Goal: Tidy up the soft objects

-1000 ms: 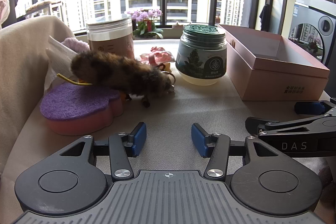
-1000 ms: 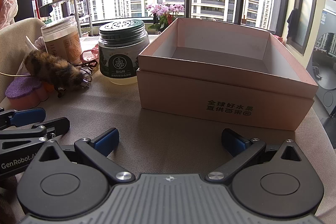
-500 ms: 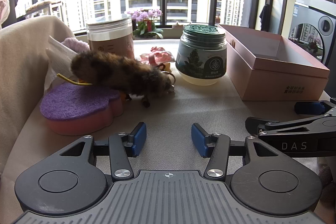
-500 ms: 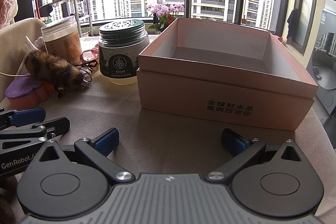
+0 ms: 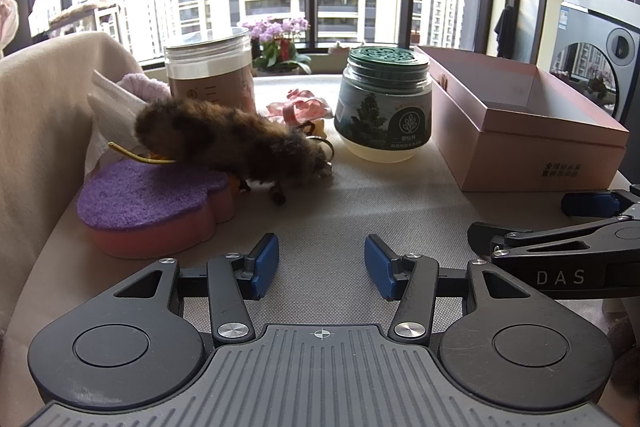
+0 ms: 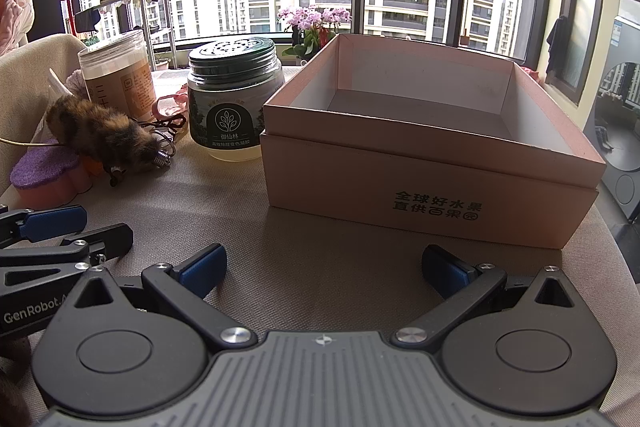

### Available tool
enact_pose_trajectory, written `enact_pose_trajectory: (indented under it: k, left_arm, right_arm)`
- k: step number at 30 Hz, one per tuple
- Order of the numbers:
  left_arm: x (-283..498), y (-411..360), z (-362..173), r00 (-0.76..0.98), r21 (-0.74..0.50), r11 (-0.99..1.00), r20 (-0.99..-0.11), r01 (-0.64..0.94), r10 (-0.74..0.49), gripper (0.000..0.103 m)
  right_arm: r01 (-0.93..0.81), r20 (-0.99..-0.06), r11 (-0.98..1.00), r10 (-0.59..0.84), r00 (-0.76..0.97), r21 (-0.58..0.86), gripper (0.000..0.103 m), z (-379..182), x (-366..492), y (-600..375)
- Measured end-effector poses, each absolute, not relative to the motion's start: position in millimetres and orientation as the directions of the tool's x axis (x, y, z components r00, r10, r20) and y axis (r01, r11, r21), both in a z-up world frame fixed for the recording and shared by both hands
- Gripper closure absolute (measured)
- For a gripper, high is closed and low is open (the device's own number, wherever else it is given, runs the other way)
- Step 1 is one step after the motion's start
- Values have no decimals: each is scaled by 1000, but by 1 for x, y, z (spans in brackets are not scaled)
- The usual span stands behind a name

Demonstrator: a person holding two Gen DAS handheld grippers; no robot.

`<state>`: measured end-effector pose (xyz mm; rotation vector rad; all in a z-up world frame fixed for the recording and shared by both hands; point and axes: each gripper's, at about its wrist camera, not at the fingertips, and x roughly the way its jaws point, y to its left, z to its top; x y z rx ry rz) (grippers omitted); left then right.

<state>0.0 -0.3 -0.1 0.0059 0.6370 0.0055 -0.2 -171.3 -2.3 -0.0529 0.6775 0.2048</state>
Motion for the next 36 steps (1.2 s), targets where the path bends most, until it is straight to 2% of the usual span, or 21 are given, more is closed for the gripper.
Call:
enact_pose_trajectory:
  k: [30, 36]
  left_arm:
    - [1, -1, 1, 804, 6, 1000, -595, -2, 5, 49]
    - [-7, 7, 2, 798, -42, 997, -598, 59, -72, 50]
  right_arm:
    - [-221, -635, 975, 181, 751, 16, 0, -2, 4, -171]
    - [-249, -680, 968, 194, 707, 18, 0, 1, 14, -172]
